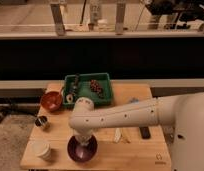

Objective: Wipe purple bowl with towel

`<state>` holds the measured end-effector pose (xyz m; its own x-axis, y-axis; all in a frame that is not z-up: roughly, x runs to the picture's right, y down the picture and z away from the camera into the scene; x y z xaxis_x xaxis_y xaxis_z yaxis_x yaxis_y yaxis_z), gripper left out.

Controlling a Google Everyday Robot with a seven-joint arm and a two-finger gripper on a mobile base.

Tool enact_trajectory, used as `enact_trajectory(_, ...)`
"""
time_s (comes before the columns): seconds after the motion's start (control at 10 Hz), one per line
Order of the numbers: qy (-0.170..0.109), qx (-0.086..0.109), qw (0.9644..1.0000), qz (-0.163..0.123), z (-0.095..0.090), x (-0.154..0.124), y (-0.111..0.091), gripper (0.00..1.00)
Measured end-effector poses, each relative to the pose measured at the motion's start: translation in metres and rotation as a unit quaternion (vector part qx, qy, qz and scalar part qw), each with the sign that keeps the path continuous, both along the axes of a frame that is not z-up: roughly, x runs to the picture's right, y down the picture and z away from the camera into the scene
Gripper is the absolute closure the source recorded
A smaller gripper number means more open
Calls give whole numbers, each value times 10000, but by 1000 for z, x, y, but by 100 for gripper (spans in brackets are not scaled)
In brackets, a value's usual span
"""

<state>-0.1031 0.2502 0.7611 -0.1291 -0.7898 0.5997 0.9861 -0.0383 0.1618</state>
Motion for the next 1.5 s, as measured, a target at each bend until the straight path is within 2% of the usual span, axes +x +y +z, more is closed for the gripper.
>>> enact_trajectory(0.2,-195,10,9998,3,5,-9,4,100)
enact_trajectory(0.6,-238,0,9997,-28,2,-10,7,100)
enact_trajectory(0.9,-213,-98,9995,-205,-32,3,30,100)
enact_trajectory(1.0,-188,-106,9995,-237,-52,11,43,100)
enact_trajectory(1.2,-147,-105,9995,-242,-66,16,54,100)
enact_trajectory(1.4,-73,-79,9997,-221,-70,19,53,100)
enact_trajectory(1.5,37,-54,9998,-190,-60,19,39,100)
